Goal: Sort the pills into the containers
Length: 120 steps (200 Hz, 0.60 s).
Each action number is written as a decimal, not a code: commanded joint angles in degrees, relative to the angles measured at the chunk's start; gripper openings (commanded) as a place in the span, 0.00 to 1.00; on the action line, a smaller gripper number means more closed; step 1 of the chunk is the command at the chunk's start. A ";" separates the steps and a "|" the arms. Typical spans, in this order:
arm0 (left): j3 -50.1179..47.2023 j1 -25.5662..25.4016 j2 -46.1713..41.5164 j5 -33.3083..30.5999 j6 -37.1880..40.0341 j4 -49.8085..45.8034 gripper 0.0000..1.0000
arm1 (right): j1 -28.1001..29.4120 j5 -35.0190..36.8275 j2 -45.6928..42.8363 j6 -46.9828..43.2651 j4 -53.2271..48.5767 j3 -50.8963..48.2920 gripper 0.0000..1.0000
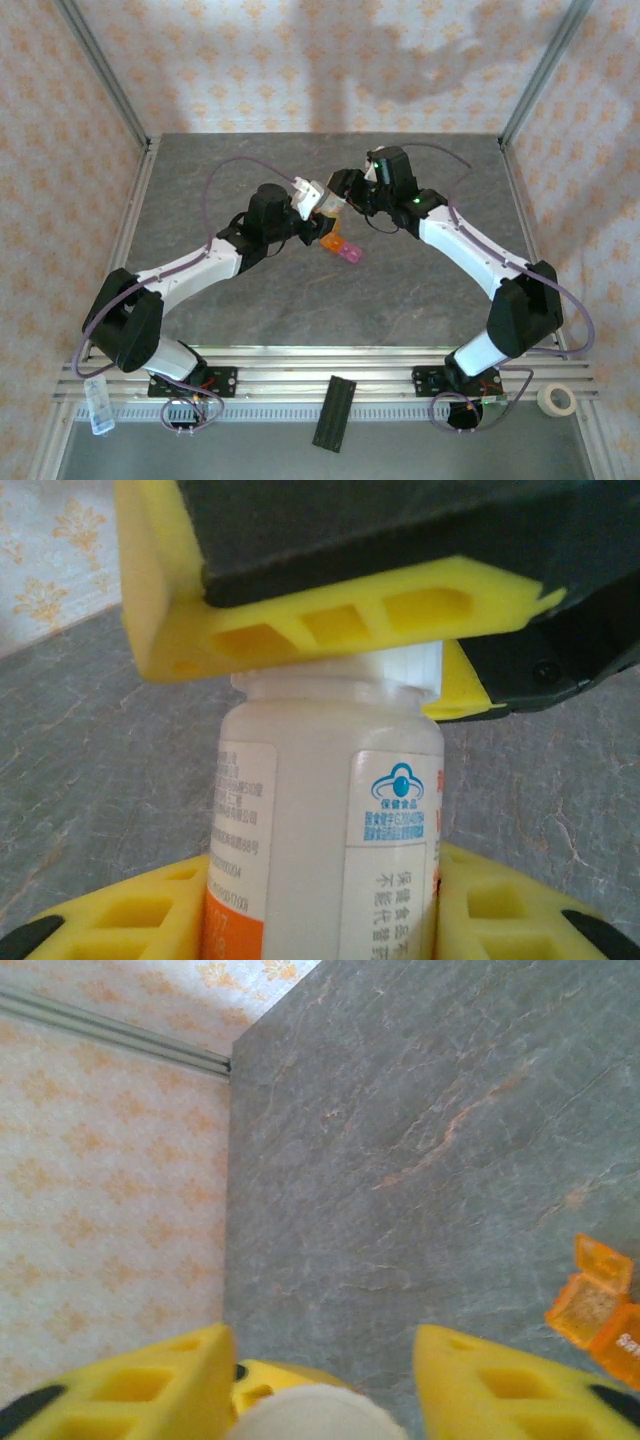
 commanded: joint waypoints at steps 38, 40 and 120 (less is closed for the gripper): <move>0.06 0.04 0.87 2.10 -3.97 7.59 0.00 | -0.21 -0.64 -2.29 -8.23 1.87 0.82 0.29; -0.01 0.10 0.79 2.49 -4.35 7.92 0.00 | -0.28 -0.86 -2.37 -8.73 2.13 0.72 0.29; -2.50 4.84 1.81 17.80 -25.60 28.04 0.00 | -6.41 -17.63 -4.79 -11.51 14.98 -3.42 0.34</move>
